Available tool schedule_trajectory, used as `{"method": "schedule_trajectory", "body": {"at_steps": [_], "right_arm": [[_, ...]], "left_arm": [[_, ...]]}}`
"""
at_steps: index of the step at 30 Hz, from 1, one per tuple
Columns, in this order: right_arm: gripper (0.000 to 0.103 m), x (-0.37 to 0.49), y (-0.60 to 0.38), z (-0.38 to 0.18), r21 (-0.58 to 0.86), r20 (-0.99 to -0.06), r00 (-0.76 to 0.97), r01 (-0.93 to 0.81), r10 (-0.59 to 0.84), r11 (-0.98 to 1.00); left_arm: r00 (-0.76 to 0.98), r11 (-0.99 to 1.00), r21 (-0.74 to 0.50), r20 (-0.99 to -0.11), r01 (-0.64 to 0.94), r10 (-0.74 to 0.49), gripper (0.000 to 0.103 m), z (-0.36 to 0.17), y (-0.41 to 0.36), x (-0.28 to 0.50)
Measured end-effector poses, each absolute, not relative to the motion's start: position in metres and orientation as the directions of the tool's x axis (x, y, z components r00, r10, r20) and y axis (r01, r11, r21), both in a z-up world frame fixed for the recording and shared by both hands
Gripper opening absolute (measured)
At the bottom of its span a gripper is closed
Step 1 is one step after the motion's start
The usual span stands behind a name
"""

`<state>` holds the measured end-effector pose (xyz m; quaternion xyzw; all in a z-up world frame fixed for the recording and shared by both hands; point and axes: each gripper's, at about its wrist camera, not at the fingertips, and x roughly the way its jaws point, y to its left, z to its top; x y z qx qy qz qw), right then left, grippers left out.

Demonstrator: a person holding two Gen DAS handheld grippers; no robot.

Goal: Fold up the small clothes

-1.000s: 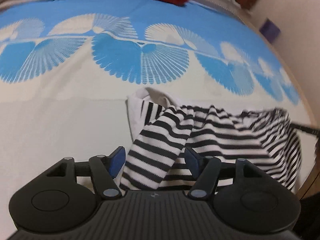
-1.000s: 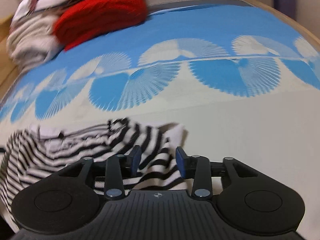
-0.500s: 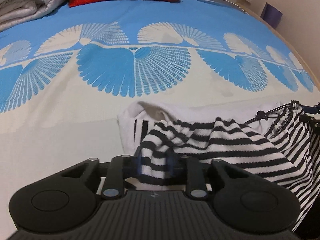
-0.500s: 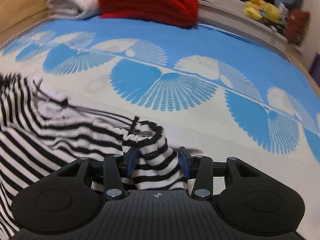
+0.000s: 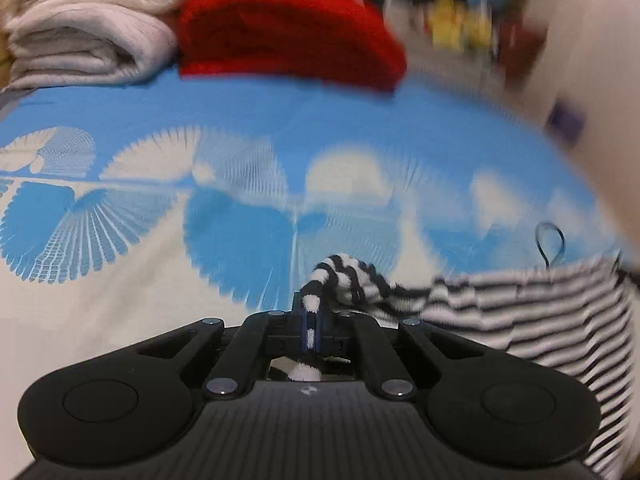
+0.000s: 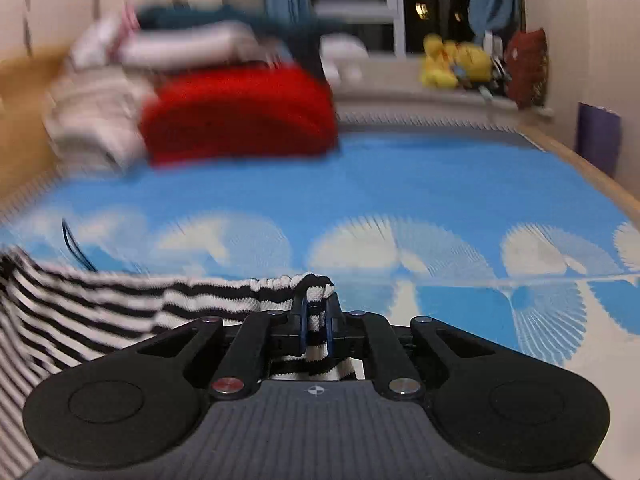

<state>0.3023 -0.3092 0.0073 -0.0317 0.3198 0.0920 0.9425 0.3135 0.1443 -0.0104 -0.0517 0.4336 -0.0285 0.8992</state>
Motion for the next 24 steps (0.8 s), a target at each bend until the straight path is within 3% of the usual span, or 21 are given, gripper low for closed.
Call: {"method": "schedule_trajectory", "body": {"at_steps": [3, 5, 9, 10, 12, 14, 15, 16, 18, 22, 24], "right_arm": [[0.008, 0.328, -0.296, -0.039, -0.103, -0.756, 0.653, -0.181, 0.041, 0.978], [0.008, 0.338, -0.294, -0.059, -0.099, -0.817, 0.576, -0.178, 0.022, 0.979], [0.009, 0.343, -0.294, -0.051, -0.079, -0.786, 0.618, -0.125, 0.016, 0.989], [0.009, 0.343, -0.297, -0.055, -0.063, -0.793, 0.609, -0.113, 0.019, 0.992], [0.013, 0.347, -0.300, -0.069, -0.074, -0.840, 0.543, -0.097, -0.010, 0.993], [0.021, 0.342, -0.298, -0.073, -0.098, -0.864, 0.502, -0.085, -0.042, 0.991], [0.022, 0.337, -0.298, -0.064, -0.087, -0.855, 0.518, -0.085, -0.030, 0.993], [0.023, 0.330, -0.299, -0.053, -0.063, -0.842, 0.540, -0.090, -0.005, 0.994], [0.028, 0.312, -0.307, -0.026, -0.012, -0.812, 0.582, -0.091, 0.043, 0.996], [0.038, 0.274, -0.340, 0.023, 0.096, -0.785, 0.614, -0.007, 0.080, 0.995], [0.041, 0.251, -0.356, 0.035, 0.166, -0.780, 0.613, 0.009, 0.125, 0.986]], "left_arm": [[0.464, 0.997, -0.069, -0.882, 0.038, -0.079, 0.004, -0.055, 0.129, 0.332], [0.456, 0.997, -0.069, -0.887, 0.025, -0.073, 0.004, -0.057, 0.129, 0.336], [0.492, 0.991, -0.131, -0.863, -0.008, -0.110, 0.006, -0.049, 0.140, 0.336], [0.470, 0.991, -0.133, -0.875, -0.011, -0.112, 0.012, -0.055, 0.140, 0.336], [0.439, 0.996, -0.083, -0.894, 0.027, -0.086, 0.012, -0.060, 0.132, 0.333], [0.460, 0.998, -0.007, -0.887, 0.068, -0.037, 0.023, -0.045, 0.123, 0.324], [0.480, 0.998, -0.007, -0.876, 0.069, -0.039, 0.036, -0.033, 0.123, 0.316], [0.504, 0.997, -0.037, -0.861, 0.072, -0.068, 0.048, -0.021, 0.127, 0.308], [0.521, 0.992, -0.098, -0.845, 0.073, -0.122, 0.057, 0.006, 0.139, 0.290], [0.524, 0.991, -0.127, -0.841, 0.044, -0.132, 0.057, 0.046, 0.165, 0.246], [0.534, 0.977, -0.213, -0.825, 0.006, -0.183, 0.057, 0.055, 0.186, 0.214]]}}
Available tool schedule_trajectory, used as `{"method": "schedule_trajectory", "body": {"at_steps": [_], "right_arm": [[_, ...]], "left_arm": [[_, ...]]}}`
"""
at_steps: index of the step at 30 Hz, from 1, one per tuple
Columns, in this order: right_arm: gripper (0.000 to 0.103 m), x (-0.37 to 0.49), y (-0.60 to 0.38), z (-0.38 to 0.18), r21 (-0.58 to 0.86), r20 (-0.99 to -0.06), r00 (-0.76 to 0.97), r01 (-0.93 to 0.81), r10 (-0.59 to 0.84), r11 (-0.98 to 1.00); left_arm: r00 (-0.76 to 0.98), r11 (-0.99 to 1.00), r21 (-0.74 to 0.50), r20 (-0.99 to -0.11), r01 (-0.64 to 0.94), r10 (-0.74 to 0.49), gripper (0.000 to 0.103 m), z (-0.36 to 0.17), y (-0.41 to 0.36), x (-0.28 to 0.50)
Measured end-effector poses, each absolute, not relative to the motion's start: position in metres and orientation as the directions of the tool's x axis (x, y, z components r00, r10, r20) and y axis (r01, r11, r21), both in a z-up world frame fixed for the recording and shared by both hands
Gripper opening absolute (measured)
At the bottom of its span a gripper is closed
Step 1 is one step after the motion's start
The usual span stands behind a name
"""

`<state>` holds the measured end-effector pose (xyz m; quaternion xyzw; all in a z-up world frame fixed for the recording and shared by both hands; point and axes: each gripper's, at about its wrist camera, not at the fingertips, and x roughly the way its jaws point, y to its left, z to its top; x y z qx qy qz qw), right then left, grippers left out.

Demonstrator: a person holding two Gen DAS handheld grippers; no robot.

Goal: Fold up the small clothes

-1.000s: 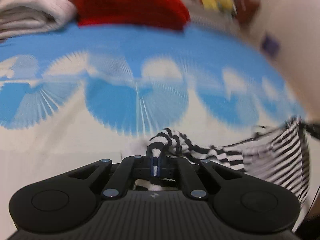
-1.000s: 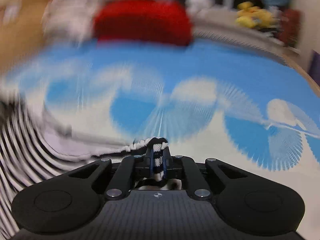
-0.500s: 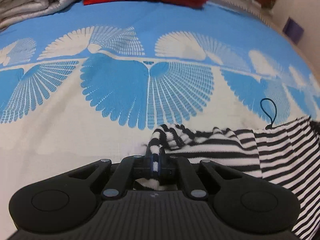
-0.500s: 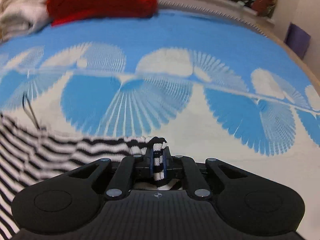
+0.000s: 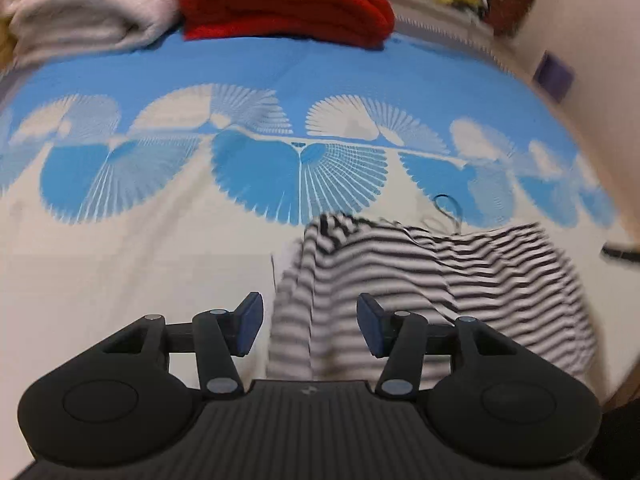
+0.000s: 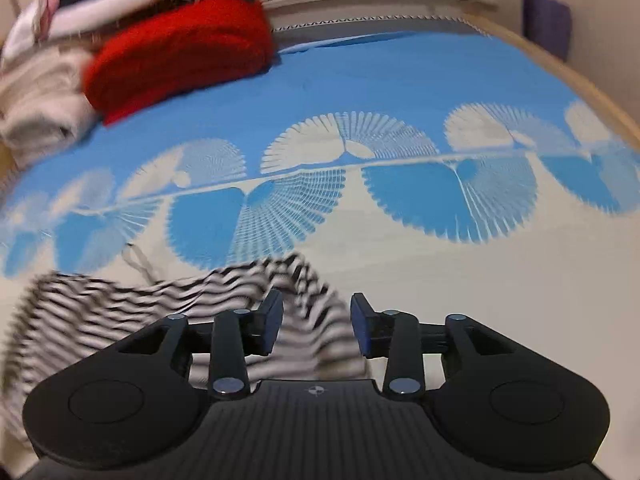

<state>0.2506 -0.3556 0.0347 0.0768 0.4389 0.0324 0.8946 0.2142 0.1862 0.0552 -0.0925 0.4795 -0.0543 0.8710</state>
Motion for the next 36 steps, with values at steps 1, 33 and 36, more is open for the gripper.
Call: {"method": "schedule_trajectory", "body": {"at_steps": [1, 33, 36], "right_arm": [[0.044, 0.236, -0.361, 0.037, 0.191, -0.778, 0.612, 0.017, 0.141, 0.981], [0.002, 0.162, -0.427, -0.022, 0.374, -0.861, 0.444, 0.223, 0.248, 0.900], [0.002, 0.166, -0.407, -0.044, 0.230, -0.935, 0.308, 0.156, 0.175, 0.961]], "left_arm": [[0.530, 0.965, -0.262, -0.821, -0.022, -0.211, 0.058, 0.053, 0.195, 0.202], [0.236, 0.957, -0.239, -0.951, -0.164, -0.197, 0.002, -0.037, 0.220, 0.153], [0.173, 0.978, -0.181, -0.972, -0.099, -0.162, 0.003, -0.044, 0.203, 0.158]]}}
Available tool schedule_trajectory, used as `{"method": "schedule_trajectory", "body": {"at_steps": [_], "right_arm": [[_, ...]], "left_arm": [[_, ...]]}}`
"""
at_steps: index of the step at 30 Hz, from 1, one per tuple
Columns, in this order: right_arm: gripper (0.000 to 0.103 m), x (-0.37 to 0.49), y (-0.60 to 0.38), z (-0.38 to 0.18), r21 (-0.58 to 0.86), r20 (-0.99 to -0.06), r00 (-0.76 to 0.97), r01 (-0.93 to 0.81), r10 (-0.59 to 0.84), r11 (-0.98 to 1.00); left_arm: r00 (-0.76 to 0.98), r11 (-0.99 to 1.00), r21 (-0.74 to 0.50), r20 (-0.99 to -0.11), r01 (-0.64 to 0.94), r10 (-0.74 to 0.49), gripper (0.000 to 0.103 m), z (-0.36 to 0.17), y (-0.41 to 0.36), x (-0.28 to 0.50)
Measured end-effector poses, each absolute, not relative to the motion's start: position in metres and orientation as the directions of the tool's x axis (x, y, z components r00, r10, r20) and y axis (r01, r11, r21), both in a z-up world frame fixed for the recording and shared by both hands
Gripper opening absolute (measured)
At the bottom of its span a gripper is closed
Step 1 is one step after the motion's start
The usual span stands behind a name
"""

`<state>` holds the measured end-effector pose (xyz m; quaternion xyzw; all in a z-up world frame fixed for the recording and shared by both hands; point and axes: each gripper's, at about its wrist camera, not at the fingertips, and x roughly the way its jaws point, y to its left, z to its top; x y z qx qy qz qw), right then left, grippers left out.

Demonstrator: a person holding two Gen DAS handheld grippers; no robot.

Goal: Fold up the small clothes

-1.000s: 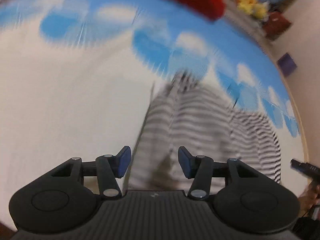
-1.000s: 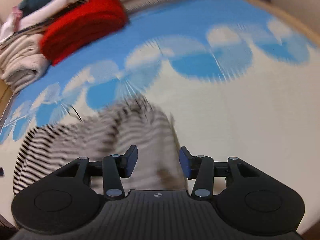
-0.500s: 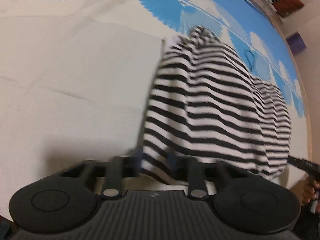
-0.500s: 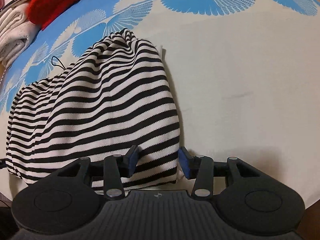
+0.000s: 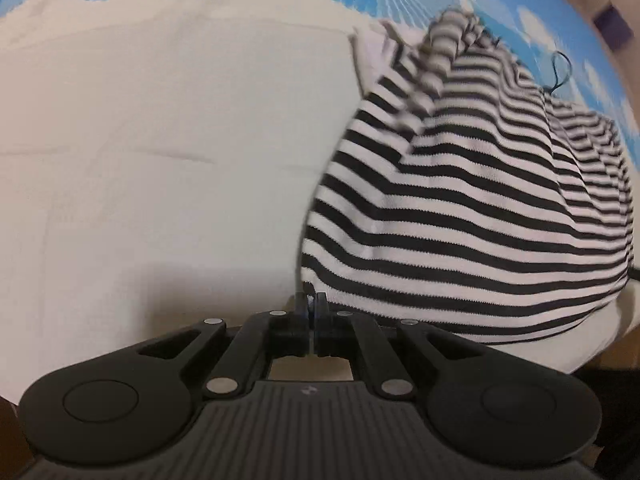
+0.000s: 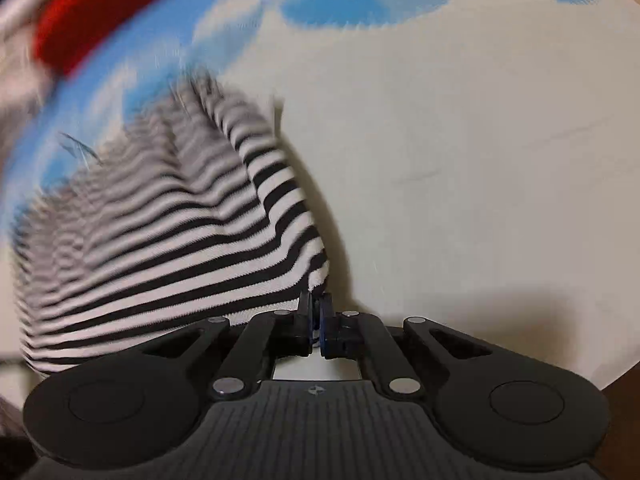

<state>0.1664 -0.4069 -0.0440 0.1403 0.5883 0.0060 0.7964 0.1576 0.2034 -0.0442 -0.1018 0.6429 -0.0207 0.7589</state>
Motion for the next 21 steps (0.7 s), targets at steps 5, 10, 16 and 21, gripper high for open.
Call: {"method": "schedule_trajectory", "body": {"at_steps": [5, 10, 16, 21], "right_arm": [[0.006, 0.169, -0.394, -0.029, 0.148, -0.921, 0.379, 0.119, 0.093, 0.982], [0.035, 0.177, -0.382, -0.007, 0.192, -0.846, 0.517, 0.059, 0.134, 0.980], [0.035, 0.204, -0.354, -0.014, 0.232, -0.838, 0.504, -0.018, 0.209, 0.973], [0.035, 0.220, -0.336, -0.027, 0.205, -0.870, 0.456, -0.018, 0.190, 0.979]], "left_arm": [[0.400, 0.972, -0.215, -0.902, -0.093, -0.161, 0.010, -0.003, 0.197, 0.161], [0.456, 0.944, -0.323, -0.832, 0.063, -0.315, 0.018, 0.012, 0.162, 0.172], [0.412, 0.964, -0.202, -0.874, 0.173, -0.257, 0.018, -0.005, 0.109, 0.186], [0.393, 0.975, -0.153, -0.896, 0.159, -0.205, 0.018, -0.019, 0.088, 0.208]]}}
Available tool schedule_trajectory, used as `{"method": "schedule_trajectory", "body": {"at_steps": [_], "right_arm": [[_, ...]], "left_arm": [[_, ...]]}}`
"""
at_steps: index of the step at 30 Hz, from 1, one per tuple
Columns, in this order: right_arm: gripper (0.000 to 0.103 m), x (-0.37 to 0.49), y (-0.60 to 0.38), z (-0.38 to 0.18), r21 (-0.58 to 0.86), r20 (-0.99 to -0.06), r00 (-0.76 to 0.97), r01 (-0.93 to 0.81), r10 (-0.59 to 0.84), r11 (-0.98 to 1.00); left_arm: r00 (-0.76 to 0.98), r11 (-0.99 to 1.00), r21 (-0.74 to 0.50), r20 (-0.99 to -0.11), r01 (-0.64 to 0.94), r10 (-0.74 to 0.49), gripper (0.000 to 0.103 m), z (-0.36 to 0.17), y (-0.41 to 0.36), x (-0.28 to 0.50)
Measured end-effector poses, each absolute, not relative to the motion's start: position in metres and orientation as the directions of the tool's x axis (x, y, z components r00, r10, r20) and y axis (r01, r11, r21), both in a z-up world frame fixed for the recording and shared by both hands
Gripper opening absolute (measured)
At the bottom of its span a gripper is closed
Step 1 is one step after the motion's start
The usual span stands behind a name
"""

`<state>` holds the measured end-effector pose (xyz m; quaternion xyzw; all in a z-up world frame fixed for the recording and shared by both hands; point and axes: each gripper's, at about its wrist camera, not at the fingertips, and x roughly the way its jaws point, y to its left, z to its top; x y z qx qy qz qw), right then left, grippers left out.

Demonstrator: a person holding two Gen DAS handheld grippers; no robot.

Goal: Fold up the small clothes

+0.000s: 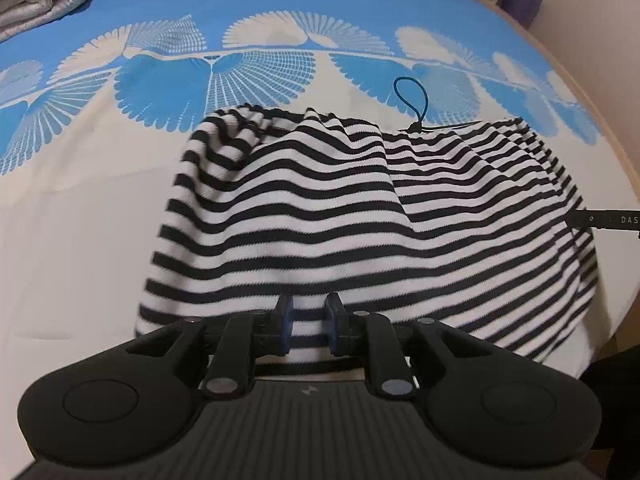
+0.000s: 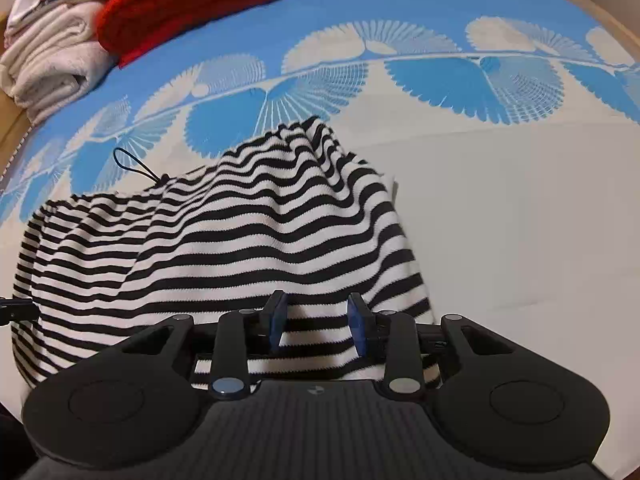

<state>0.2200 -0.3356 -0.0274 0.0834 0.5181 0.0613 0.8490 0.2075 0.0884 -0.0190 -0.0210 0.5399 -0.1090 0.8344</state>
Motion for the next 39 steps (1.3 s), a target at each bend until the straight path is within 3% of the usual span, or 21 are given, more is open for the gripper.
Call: {"method": "schedule_trajectory", "body": {"at_steps": [11, 22, 27, 31, 33, 36, 38, 39], "right_arm": [[0.035, 0.239, -0.331, -0.039, 0.147, -0.898, 0.421, 0.013, 0.128, 0.989], [0.035, 0.244, -0.357, -0.033, 0.126, -0.879, 0.474, 0.141, 0.045, 0.982], [0.035, 0.243, -0.360, -0.032, 0.122, -0.876, 0.481, 0.138, 0.042, 0.983], [0.035, 0.244, -0.359, -0.033, 0.103, -0.881, 0.472, 0.126, 0.032, 0.987], [0.035, 0.244, -0.358, -0.035, 0.088, -0.887, 0.461, 0.133, 0.017, 0.987], [0.035, 0.241, -0.360, -0.033, 0.073, -0.885, 0.466, 0.148, -0.005, 0.986], [0.035, 0.238, -0.363, -0.030, 0.085, -0.877, 0.481, 0.152, 0.001, 0.985], [0.035, 0.236, -0.365, -0.028, 0.090, -0.872, 0.489, 0.153, 0.004, 0.984]], "left_arm": [[0.419, 0.991, -0.123, -0.898, 0.060, -0.137, 0.021, -0.029, 0.085, 0.243], [0.463, 0.948, -0.155, -0.887, -0.279, -0.009, 0.015, -0.050, 0.153, 0.289], [0.512, 0.960, -0.148, -0.859, -0.238, -0.006, 0.018, -0.035, 0.144, 0.291], [0.530, 0.969, -0.189, -0.844, -0.159, -0.078, 0.031, -0.032, 0.132, 0.292], [0.491, 0.971, -0.180, -0.867, -0.160, -0.080, 0.031, -0.037, 0.126, 0.292], [0.557, 0.974, -0.194, -0.825, -0.114, -0.099, 0.031, -0.014, 0.116, 0.281], [0.592, 0.967, -0.252, -0.785, -0.037, -0.182, 0.036, 0.006, 0.105, 0.267], [0.588, 0.962, -0.273, -0.778, 0.004, -0.223, 0.046, 0.011, 0.098, 0.261]]}}
